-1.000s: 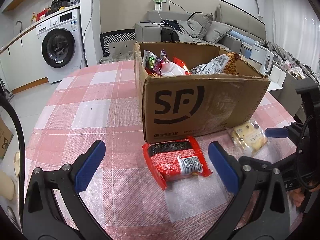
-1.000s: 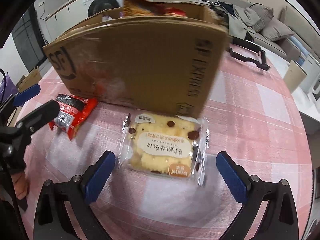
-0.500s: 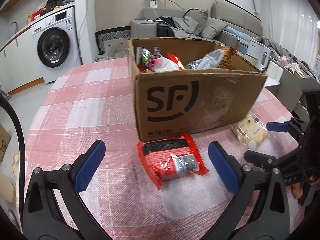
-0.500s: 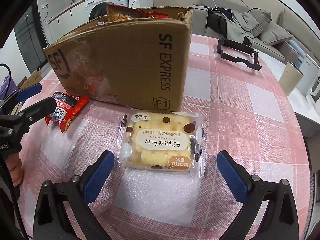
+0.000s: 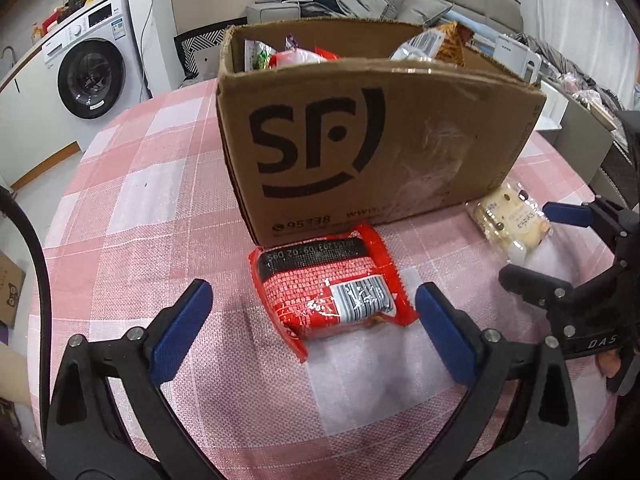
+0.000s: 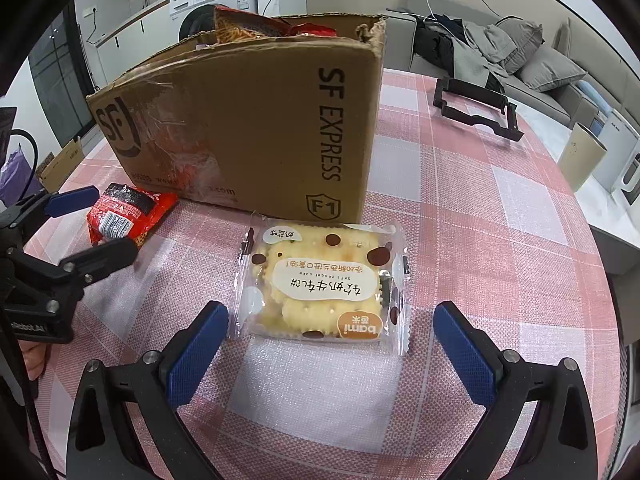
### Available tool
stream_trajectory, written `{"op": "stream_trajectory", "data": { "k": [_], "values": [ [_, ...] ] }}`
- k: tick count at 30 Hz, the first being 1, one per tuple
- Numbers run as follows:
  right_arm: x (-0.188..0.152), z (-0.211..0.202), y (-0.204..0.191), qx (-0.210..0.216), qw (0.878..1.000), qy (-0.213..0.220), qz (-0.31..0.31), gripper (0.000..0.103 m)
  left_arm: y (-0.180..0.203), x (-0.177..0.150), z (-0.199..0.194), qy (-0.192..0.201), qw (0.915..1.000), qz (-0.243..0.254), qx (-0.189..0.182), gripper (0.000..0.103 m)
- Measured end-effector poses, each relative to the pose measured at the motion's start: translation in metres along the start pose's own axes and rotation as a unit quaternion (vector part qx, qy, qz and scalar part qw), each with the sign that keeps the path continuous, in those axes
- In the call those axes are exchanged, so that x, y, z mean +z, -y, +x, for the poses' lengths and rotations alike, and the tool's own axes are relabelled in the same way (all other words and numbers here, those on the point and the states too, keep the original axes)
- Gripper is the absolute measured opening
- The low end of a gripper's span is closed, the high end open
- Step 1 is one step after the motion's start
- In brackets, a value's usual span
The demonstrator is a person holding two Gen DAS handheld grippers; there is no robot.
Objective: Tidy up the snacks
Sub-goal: 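Close the left tool on the red-black pack while the right tool grips the bread pack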
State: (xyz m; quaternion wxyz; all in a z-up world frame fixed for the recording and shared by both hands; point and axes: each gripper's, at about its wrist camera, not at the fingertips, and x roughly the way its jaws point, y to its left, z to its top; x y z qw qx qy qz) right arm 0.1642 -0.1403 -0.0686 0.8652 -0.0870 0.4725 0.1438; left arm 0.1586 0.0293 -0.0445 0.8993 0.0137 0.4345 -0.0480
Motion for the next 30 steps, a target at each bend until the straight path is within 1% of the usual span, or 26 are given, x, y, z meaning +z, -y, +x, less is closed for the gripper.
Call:
{"op": "stream_trajectory", "data": {
  "k": [3,5,8,10,13,15,18,20,25,26,28,30],
  "values": [
    [-0.001,-0.001,-0.001,-0.001,1.0,0.0,0.0,0.103,0.002,0.0,0.004,-0.005,1.0,0.005,0.006,0.096],
    [-0.001,-0.001,-0.002,-0.002,1.0,0.0,-0.001,0.103,0.001,0.001,0.006,-0.005,1.0,0.006,0.005,0.093],
    [0.0,-0.002,-0.004,0.001,1.0,0.0,-0.002,0.103,-0.001,0.001,0.009,-0.012,0.9999,0.006,-0.003,0.083],
    [0.001,-0.001,-0.005,0.0,1.0,0.001,-0.005,0.103,-0.001,0.0,0.008,-0.01,0.9998,0.009,-0.012,0.071],
    [0.003,-0.001,-0.005,0.0,1.0,0.003,-0.007,0.103,0.0,0.0,0.006,-0.005,0.9998,0.014,-0.014,0.059],
    [0.003,-0.001,-0.006,0.001,1.0,0.003,-0.008,0.102,-0.002,-0.001,0.006,-0.002,0.9999,0.011,-0.013,0.055],
    [0.002,-0.004,-0.006,0.006,1.0,0.006,-0.006,0.102,-0.002,-0.001,0.003,0.001,0.9999,0.007,-0.015,0.051],
    [0.002,-0.005,-0.005,0.008,1.0,0.008,-0.003,0.098,-0.004,-0.002,0.002,0.003,0.9998,0.007,-0.016,0.05],
    [0.003,-0.007,-0.005,0.006,1.0,0.014,-0.005,0.082,-0.002,-0.005,-0.002,0.007,0.9998,0.005,-0.02,0.048],
    [0.002,-0.008,-0.004,0.006,1.0,0.016,-0.003,0.081,-0.002,-0.005,-0.002,0.008,0.9997,0.005,-0.022,0.047],
    [0.001,-0.01,-0.004,0.009,1.0,0.018,-0.005,0.07,-0.001,-0.007,-0.004,0.007,0.9996,0.007,-0.025,0.047],
    [0.0,-0.012,-0.005,0.011,1.0,0.02,-0.01,0.065,-0.001,-0.008,-0.005,0.009,0.9996,0.008,-0.027,0.046]
  ]
}}
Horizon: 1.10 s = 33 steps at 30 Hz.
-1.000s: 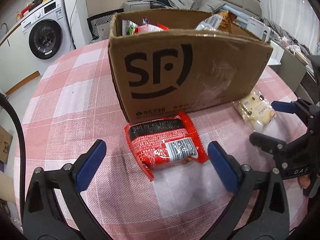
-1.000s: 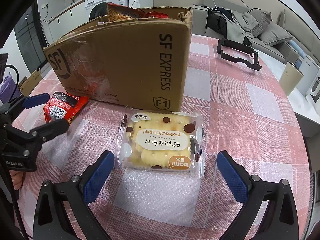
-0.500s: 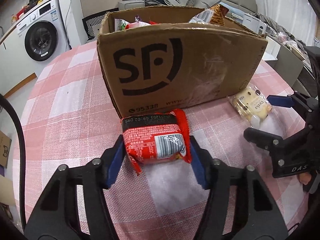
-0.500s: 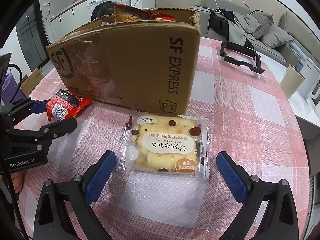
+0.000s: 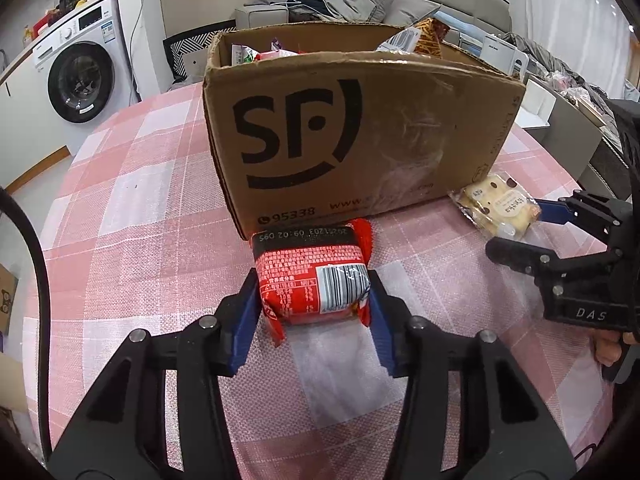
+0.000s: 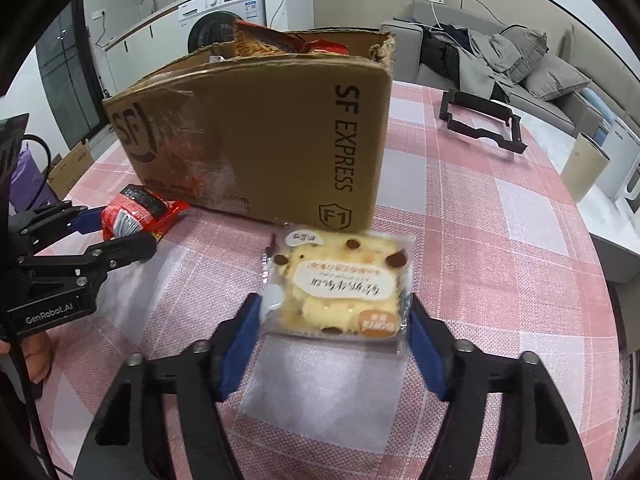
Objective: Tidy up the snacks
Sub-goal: 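Close the left tool on the red-black pack while the right tool grips the bread pack, then lift both packs and lower them into the cardboard box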
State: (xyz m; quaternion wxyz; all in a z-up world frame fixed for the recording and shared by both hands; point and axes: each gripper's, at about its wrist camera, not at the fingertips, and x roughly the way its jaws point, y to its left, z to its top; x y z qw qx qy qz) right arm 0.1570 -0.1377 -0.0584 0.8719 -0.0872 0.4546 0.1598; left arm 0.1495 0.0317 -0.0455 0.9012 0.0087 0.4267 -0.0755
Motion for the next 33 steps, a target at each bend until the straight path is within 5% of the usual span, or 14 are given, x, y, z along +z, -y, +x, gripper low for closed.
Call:
{"op": "stream_trajectory", "data": {
  "k": [17,33],
  "values": [
    [-0.002,-0.031,-0.01,0.037,0.999,0.028,-0.01,0.063,0.008,-0.013,-0.035,0.041,0.9991,-0.01,-0.009,0.045],
    [0.004,-0.081,-0.019,0.063,0.994,0.086,-0.011,0.063,0.019,0.0,-0.107,0.109,0.9939,-0.012,-0.006,0.045]
  ]
}}
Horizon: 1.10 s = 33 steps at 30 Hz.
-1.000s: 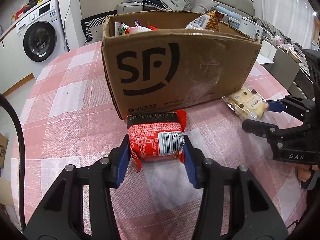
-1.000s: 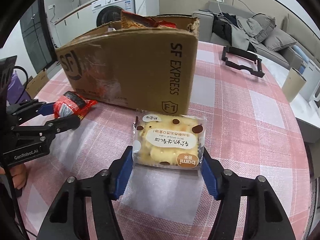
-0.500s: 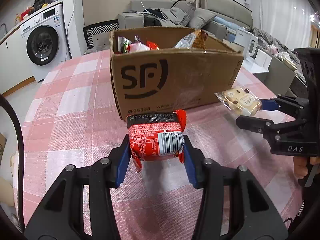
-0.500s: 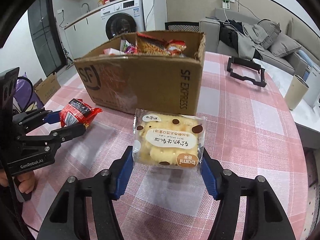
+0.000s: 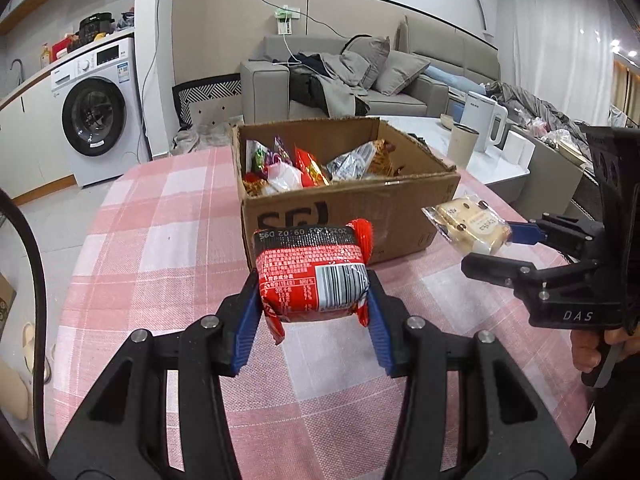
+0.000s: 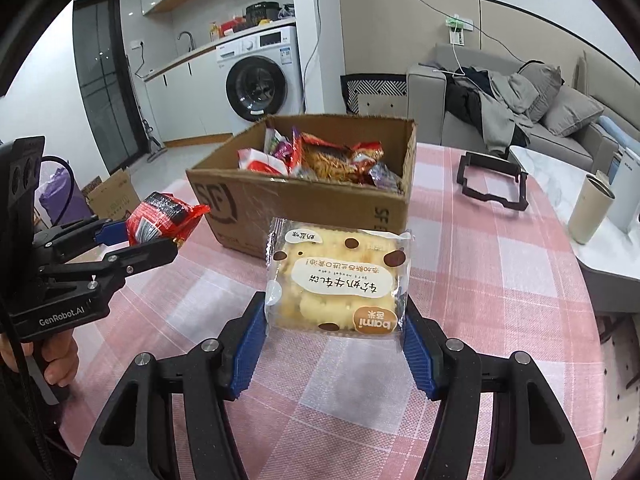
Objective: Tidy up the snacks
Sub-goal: 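Lift both packs and lower them into the cardboard box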
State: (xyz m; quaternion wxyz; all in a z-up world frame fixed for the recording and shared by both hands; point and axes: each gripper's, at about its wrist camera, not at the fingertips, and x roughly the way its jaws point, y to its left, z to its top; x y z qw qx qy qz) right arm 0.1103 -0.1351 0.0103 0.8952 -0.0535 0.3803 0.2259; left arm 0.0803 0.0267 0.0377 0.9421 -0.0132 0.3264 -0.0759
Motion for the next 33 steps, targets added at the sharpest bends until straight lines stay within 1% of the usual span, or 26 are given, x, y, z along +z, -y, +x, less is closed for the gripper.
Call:
{"op": "stream_trajectory", "data": {
  "k": [8,15,28,33],
  "values": [
    [0.003,-0.013,-0.001,0.005,1.0,0.016,0.002,0.063,0.003,0.01,-0.024,0.016,0.9998,-0.008,0.005,0.045],
    [0.013,-0.026,-0.002,0.01,0.999,0.038,0.009,0.063,0.002,0.022,-0.032,0.027,0.9996,-0.011,0.006,0.045],
    [0.043,-0.037,-0.004,0.004,0.998,0.059,0.007,0.064,0.007,0.056,-0.017,0.034,0.9994,-0.008,0.008,0.045],
    [0.056,-0.034,-0.004,0.002,0.998,0.063,0.007,0.064,0.0,0.067,-0.006,0.034,0.9993,-0.015,0.011,0.045]
  ]
}}
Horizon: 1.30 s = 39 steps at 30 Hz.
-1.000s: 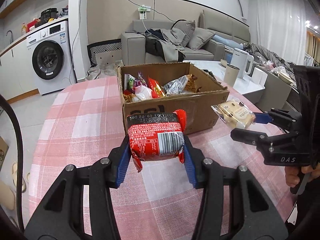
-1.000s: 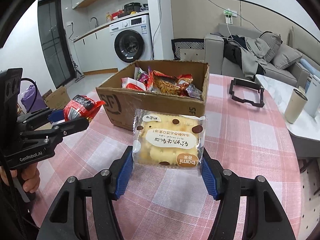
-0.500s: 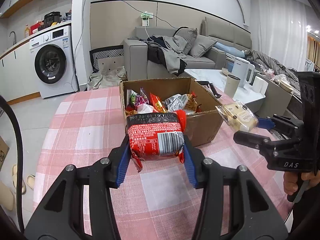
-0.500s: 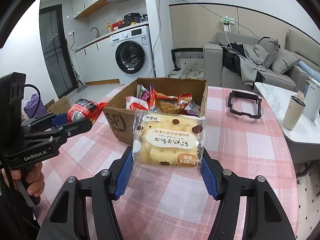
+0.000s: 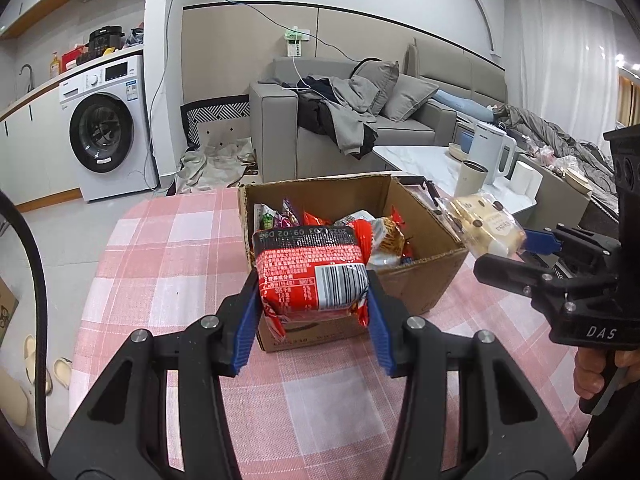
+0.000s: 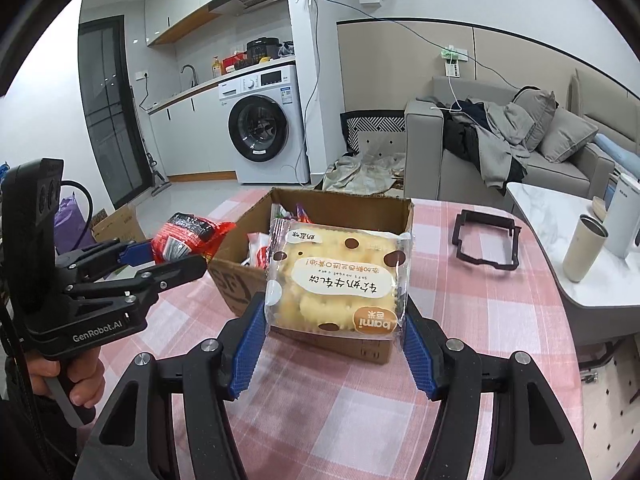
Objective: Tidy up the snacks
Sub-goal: 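Lift both packs and lower them into the cardboard box, then open both tools to release the packs and withdraw from the box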
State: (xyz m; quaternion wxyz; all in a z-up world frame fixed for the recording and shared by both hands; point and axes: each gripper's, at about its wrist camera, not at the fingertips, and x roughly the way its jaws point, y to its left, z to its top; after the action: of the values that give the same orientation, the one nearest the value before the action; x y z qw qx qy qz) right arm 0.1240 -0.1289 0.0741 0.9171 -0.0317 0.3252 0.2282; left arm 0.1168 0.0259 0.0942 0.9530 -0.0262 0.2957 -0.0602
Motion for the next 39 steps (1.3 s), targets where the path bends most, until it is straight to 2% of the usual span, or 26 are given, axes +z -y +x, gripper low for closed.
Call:
{"op": "stream_trajectory", "data": {
  "k": [15,39],
  "values": [
    [0.022,0.032,0.004,-0.005,1.0,-0.007,0.016,0.064,-0.012,0.028,0.047,-0.009,0.9998,-0.011,0.01,0.045],
    [0.06,0.088,0.016,0.006,0.999,-0.024,0.029,0.064,-0.022,0.045,0.119,-0.033,0.9992,-0.01,0.02,0.045]
  ]
}}
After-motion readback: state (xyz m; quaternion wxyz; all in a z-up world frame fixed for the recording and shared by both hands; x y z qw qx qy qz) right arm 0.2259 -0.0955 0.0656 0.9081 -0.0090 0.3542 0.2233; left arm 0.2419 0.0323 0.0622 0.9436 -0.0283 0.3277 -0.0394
